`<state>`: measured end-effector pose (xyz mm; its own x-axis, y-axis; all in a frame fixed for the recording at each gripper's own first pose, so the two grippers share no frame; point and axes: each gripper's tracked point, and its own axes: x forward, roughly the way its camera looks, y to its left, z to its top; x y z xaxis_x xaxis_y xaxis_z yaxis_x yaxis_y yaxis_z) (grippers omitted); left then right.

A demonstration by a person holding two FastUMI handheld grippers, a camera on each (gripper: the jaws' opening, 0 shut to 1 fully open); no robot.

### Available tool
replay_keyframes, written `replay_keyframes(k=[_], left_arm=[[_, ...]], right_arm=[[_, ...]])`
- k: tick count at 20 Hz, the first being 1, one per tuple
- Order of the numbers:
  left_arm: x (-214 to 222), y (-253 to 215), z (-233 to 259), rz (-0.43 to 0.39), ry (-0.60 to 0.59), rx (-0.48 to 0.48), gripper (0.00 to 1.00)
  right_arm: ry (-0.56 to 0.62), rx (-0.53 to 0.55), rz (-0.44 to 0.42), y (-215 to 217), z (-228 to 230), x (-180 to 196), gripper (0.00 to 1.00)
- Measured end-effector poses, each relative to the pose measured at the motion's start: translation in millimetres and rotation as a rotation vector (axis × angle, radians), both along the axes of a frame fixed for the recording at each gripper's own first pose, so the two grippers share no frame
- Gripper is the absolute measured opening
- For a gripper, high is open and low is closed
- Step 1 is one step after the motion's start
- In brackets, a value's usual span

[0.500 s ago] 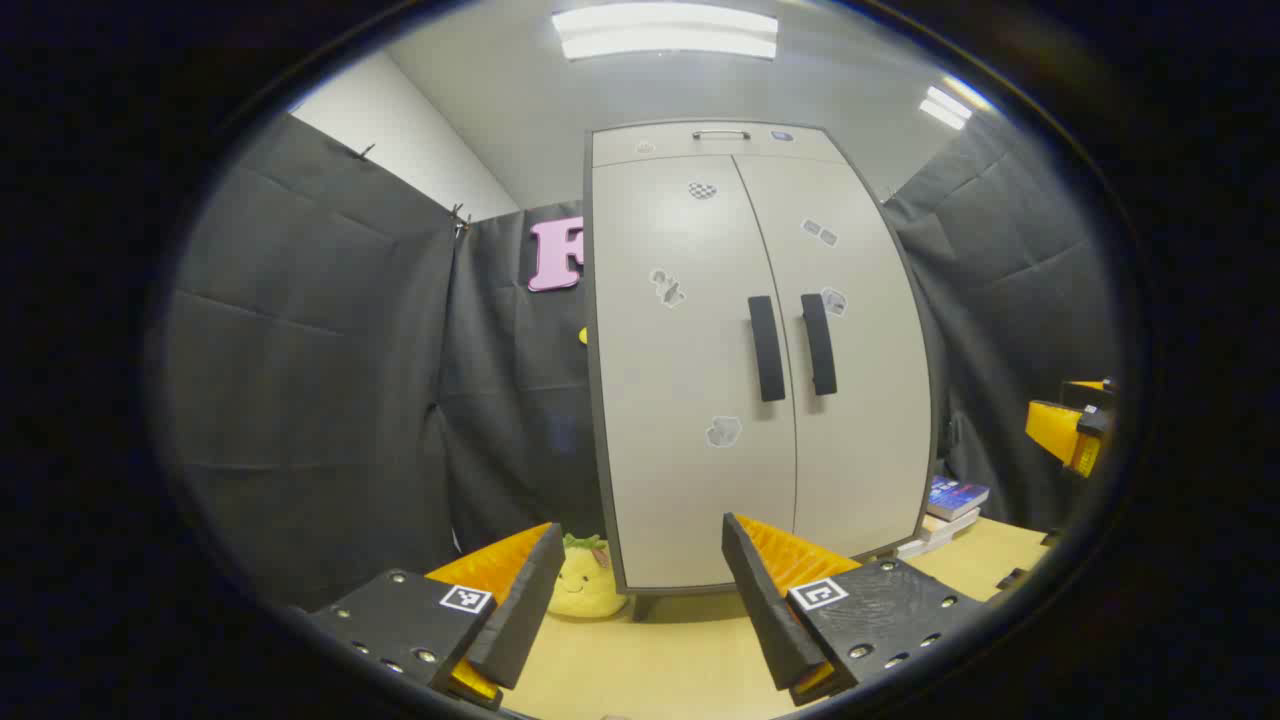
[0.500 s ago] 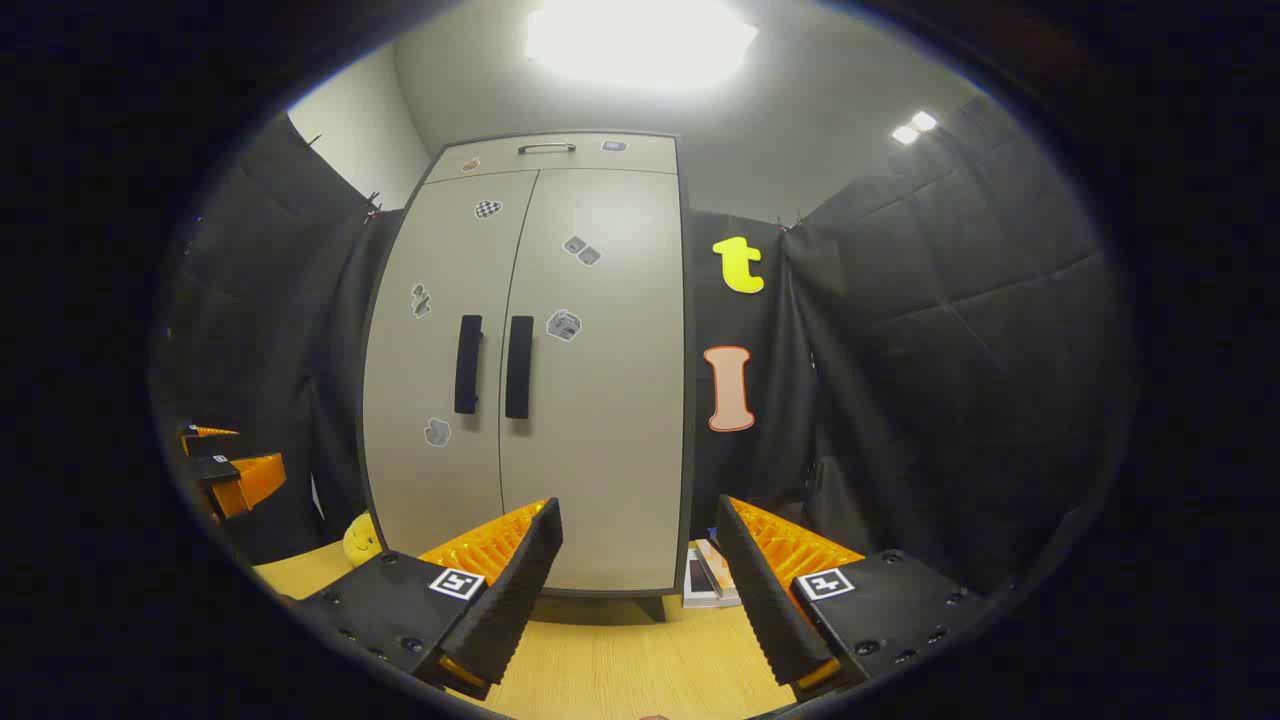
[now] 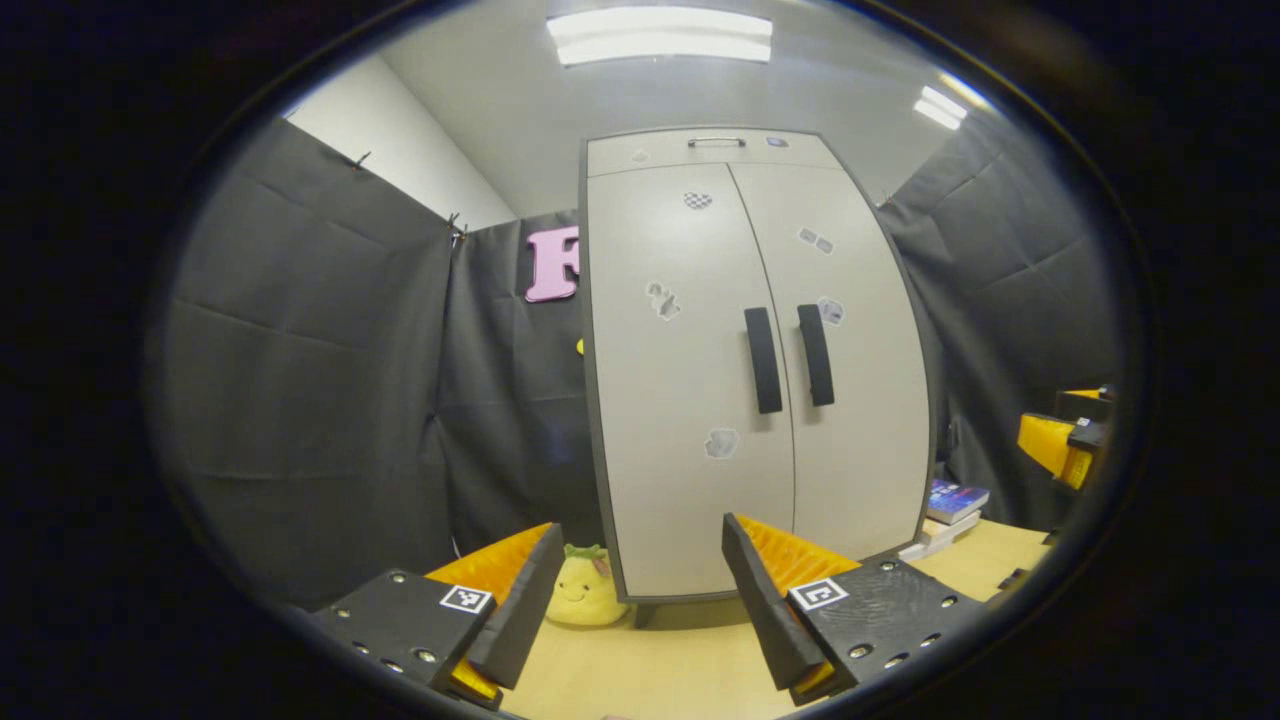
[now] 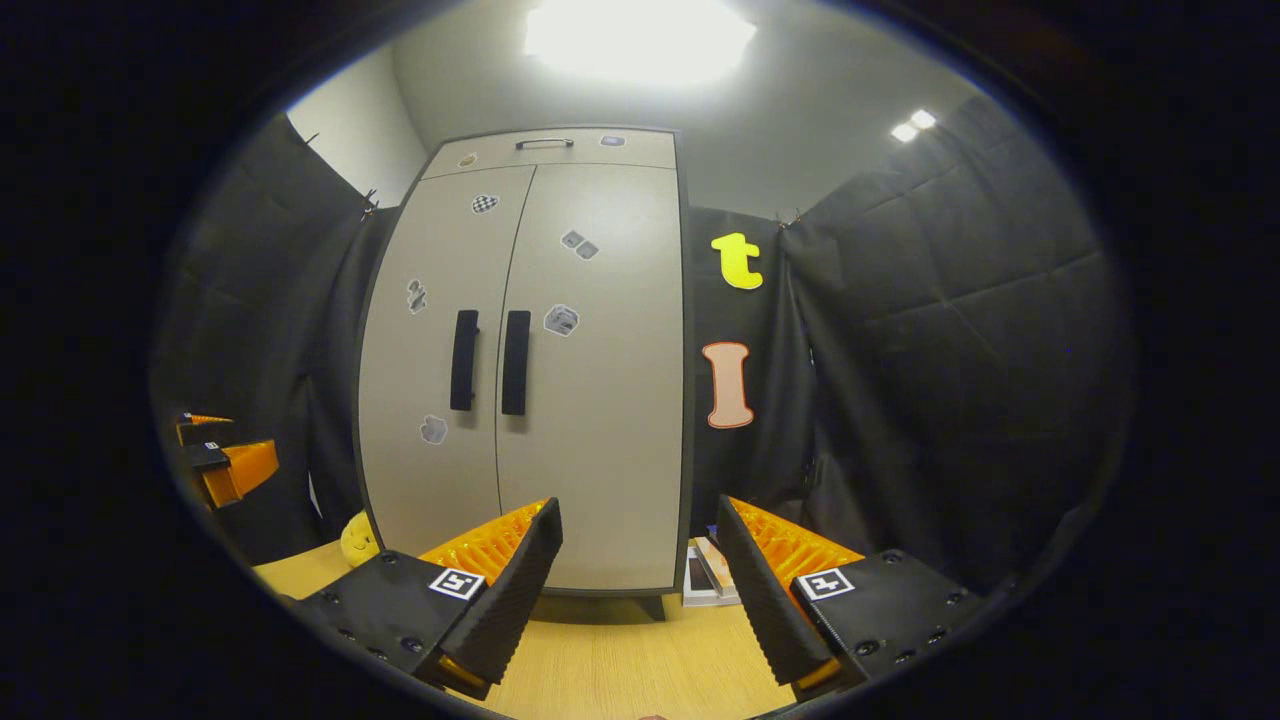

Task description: Open the right door of the double-door shoe cabinet with the right hand, and open the left door with the left hand.

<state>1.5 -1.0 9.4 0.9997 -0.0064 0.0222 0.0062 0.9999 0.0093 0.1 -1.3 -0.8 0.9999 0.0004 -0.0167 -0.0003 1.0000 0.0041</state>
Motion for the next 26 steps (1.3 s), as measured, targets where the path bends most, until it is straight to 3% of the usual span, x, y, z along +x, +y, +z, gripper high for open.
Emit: replay_keyframes(k=[15, 26], left_arm=[[-7.4, 7.8, 2.8, 0.033, 0.004, -0.001, 0.92], [-41.8, 47.9, -7.5, 0.123, 0.025, 0.009, 0.92]], right_arm=[[-0.03, 0.025, 0.084, 1.5, 15.9, 6.4, 0.97], [-0.059, -0.025, 0.19, 55.1, 53.7, 74.0, 0.97]])
